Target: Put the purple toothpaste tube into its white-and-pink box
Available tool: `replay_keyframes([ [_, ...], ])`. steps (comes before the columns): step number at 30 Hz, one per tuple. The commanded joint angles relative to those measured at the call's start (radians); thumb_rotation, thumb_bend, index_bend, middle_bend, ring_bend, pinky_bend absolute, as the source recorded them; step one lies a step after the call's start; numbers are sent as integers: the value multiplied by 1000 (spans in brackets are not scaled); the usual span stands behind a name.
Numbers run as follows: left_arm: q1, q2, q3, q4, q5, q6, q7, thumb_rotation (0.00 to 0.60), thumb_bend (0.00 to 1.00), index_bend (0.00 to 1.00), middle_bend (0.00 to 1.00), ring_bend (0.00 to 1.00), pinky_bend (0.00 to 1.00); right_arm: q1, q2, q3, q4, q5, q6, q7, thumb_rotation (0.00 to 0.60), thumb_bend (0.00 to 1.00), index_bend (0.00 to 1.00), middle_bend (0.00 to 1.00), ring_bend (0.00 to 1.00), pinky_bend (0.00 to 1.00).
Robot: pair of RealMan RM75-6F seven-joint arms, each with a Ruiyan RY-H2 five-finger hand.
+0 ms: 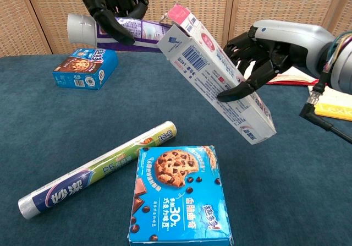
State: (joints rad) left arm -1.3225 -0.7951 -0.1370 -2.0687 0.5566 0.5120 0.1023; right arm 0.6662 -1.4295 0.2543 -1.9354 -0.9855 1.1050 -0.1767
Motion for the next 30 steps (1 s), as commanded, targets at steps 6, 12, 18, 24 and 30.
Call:
replay_keyframes([
  [6,-9,6,7,16,-12,-24,-26,600,519,897,679,553,519,1,-2,-2,-3,-6,0,-2,600,82,698,579,463,535],
  [12,-9,-11,7,24,-12,-3,-38,600,522,897,681,553,519,2,-5,-3,-7,-5,0,-4,600,82,698,578,463,535],
  [18,-7,-31,2,28,-11,6,-54,600,522,897,681,553,519,4,-9,-4,-7,-3,-1,-8,600,82,698,578,463,535],
  [24,-13,-41,5,28,-18,8,-61,600,525,897,681,553,519,4,-11,-2,-11,-4,-4,1,600,82,698,578,463,535],
  [30,-23,-50,15,29,-22,9,-54,600,525,897,681,553,519,3,-8,-2,-16,-8,-2,2,600,82,698,578,463,535],
])
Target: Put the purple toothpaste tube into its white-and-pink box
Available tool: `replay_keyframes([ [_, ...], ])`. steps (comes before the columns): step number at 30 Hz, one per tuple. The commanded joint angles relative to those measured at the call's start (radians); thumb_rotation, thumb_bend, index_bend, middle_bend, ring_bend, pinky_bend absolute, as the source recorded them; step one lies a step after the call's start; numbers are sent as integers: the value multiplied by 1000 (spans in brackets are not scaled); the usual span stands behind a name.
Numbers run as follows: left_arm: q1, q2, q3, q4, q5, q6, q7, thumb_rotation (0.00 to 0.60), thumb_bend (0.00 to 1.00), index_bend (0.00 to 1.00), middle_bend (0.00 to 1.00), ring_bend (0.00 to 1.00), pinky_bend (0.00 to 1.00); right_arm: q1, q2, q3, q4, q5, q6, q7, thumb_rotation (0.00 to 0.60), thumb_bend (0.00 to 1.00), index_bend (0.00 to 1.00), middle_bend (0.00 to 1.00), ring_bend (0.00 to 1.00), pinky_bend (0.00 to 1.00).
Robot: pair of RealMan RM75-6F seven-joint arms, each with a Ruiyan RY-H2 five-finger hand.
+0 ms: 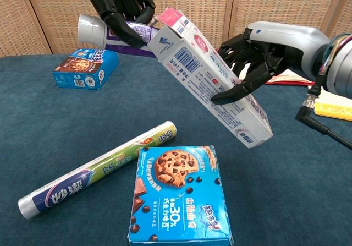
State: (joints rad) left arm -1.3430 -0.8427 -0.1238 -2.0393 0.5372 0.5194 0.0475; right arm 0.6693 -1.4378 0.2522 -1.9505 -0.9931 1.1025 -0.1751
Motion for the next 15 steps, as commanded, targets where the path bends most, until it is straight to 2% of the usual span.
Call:
replay_keyframes([
  [1,-4,-4,3,0,-4,4,3,600,525,897,680,553,519,0,1,0,-2,-1,0,1,600,82,698,577,463,535],
  [9,-10,-48,12,-10,-14,94,29,600,525,897,659,547,519,0,3,1,-13,-12,0,6,600,82,698,578,463,535],
  [15,18,-85,-4,-25,6,214,47,600,525,897,593,489,508,0,5,2,-14,-12,-1,10,600,82,698,578,463,535],
])
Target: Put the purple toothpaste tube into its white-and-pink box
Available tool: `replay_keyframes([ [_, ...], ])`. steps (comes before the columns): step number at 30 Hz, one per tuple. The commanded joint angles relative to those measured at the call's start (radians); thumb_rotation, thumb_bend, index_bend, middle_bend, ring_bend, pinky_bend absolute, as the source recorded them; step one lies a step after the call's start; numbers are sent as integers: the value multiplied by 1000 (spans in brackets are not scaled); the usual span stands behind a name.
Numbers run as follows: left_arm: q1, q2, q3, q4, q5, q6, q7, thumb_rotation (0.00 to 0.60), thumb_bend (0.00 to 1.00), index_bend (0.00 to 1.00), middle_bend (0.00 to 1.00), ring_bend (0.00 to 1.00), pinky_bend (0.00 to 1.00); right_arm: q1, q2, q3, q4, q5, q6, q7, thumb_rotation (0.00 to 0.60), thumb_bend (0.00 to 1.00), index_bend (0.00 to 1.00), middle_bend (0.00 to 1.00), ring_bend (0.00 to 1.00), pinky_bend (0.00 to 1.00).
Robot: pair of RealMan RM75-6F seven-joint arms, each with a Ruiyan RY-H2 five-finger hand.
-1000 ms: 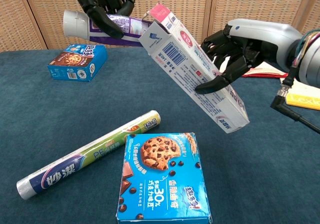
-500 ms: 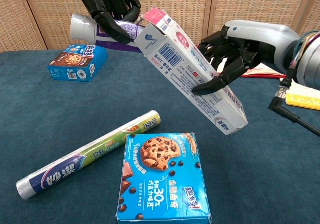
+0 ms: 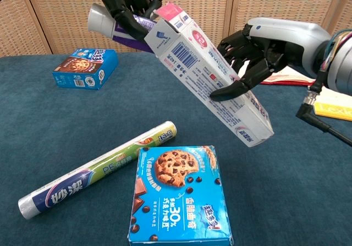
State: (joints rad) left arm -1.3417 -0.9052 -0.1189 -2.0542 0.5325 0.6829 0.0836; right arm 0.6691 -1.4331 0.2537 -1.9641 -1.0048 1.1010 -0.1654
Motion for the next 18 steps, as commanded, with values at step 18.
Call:
replay_keyframes([
  [18,62,-100,-26,-25,50,162,111,600,525,805,454,351,423,3,3,5,-13,-2,-3,9,600,82,698,577,463,535],
])
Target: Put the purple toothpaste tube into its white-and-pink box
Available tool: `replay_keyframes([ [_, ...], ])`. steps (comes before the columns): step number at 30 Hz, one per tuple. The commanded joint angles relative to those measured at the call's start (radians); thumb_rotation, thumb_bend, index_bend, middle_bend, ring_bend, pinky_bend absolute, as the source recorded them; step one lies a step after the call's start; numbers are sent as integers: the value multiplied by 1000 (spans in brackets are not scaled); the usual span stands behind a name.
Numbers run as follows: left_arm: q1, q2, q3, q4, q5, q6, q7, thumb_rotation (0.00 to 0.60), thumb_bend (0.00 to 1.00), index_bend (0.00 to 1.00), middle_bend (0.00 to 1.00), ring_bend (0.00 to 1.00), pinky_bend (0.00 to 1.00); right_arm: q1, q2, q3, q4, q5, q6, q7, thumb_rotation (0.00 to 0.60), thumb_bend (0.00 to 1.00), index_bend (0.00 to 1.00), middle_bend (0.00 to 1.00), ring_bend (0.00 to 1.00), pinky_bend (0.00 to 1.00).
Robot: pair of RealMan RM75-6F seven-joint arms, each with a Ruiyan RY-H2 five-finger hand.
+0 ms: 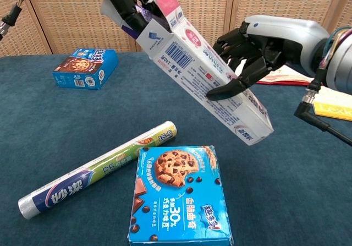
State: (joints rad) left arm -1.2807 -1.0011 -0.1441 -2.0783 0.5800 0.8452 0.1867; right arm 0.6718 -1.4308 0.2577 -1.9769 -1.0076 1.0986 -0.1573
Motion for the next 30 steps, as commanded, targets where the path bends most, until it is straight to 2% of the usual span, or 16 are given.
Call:
replay_keyframes([
  [1,2,-8,-2,-2,5,3,13,600,526,785,425,327,408,1,1,1,0,1,-1,2,600,82,698,577,463,535],
  [4,7,-15,-8,-5,7,4,19,600,526,733,367,278,374,1,1,2,-1,1,-1,5,600,82,698,576,463,535],
  [9,18,-14,-14,-10,20,-3,24,600,525,547,153,63,208,0,4,1,0,1,-2,8,600,83,698,574,463,535],
  [11,25,-10,-19,-11,29,-9,21,600,525,493,93,10,164,-1,4,2,1,0,-1,9,600,82,698,573,463,535],
  [17,37,9,-22,-13,52,-32,23,600,521,381,2,0,104,0,5,3,5,3,-1,11,600,82,698,573,463,535],
  [21,46,13,-21,-12,66,-35,28,600,511,301,0,0,63,-1,4,2,8,4,-2,14,600,82,698,572,463,535],
  [25,63,20,-32,-18,91,-31,15,600,511,286,0,0,48,-1,5,2,11,3,-1,14,600,82,698,572,463,535],
  [30,127,58,-73,-62,195,2,-51,600,511,286,0,0,46,-8,16,0,23,5,-3,25,600,82,698,572,463,535],
])
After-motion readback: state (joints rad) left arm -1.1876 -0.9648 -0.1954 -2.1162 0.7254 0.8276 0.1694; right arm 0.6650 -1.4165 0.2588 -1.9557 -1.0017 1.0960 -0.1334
